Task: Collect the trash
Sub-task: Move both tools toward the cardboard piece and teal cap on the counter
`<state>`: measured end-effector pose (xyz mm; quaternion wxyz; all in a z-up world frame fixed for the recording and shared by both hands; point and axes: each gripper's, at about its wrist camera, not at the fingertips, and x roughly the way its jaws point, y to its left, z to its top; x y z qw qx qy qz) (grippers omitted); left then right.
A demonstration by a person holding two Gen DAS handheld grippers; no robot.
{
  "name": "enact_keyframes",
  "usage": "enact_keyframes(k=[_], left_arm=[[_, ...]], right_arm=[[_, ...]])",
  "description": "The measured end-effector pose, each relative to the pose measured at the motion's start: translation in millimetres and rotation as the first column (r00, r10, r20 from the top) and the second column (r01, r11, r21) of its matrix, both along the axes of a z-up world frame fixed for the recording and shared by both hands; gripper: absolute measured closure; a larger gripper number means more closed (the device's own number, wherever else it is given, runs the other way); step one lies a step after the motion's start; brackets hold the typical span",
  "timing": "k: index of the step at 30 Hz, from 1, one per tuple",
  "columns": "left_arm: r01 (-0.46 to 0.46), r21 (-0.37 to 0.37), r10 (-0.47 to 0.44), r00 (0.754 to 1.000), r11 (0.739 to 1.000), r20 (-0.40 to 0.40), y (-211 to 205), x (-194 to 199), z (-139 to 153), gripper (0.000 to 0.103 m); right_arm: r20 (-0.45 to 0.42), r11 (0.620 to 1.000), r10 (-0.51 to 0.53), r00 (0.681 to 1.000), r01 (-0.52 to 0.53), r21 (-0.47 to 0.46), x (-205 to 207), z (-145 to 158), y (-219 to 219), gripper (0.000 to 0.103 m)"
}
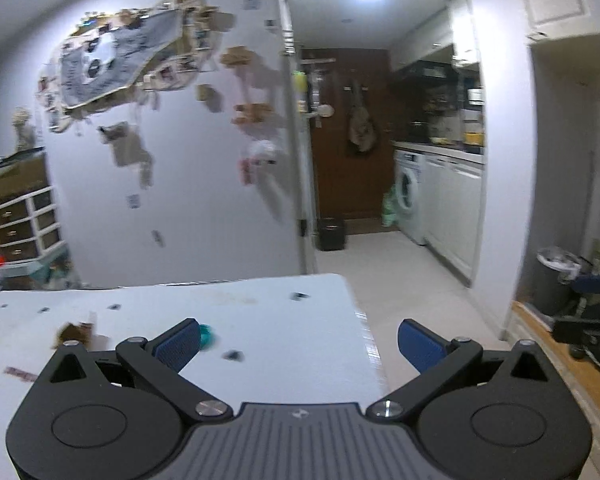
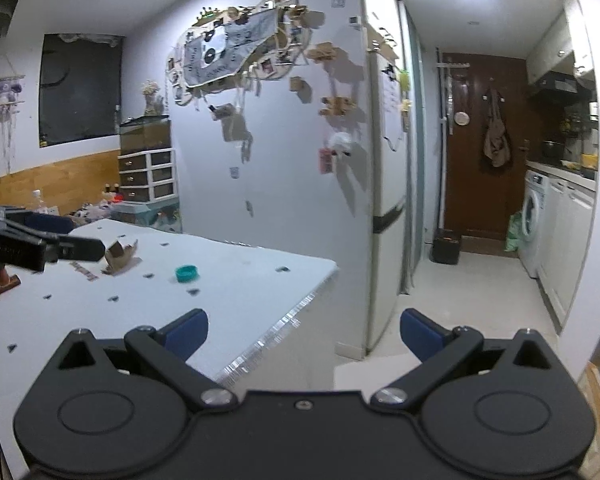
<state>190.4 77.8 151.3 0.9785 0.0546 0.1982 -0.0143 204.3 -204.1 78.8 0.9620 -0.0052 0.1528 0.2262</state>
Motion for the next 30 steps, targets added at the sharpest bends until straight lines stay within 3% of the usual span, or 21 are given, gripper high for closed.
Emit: enact_keyframes(k=[7,13,24,30], left_arm=[[-0.106,0.013,0.107,0.994,0.994,-0.022,82,46,12,0.000],[-0.182,0.049,0.184,0.982,0.982,-0.039,153,95,1,0.000],[-0.351,0.066,0.357,0.922,0.934,-0.147,279,184,-83,0.000],[-0.393,-0.007,0.385,0.906,0.920,-0.177,318,195,-117,0.000]], right_arm=[[-0.005,0.998,0.063,0.998,-0.063,-0.007,37,16,59,0.000],[0.002,0.993,0.109,0.994,-0.108,-0.038,71,33,110,0.000],[-0.003,0.981,0.172,0.985,-0.172,-0.092,111,37,170,0.000],[-0.026,0.978,0.185,0.982,-0.187,-0.093,127,35,194,0.000]])
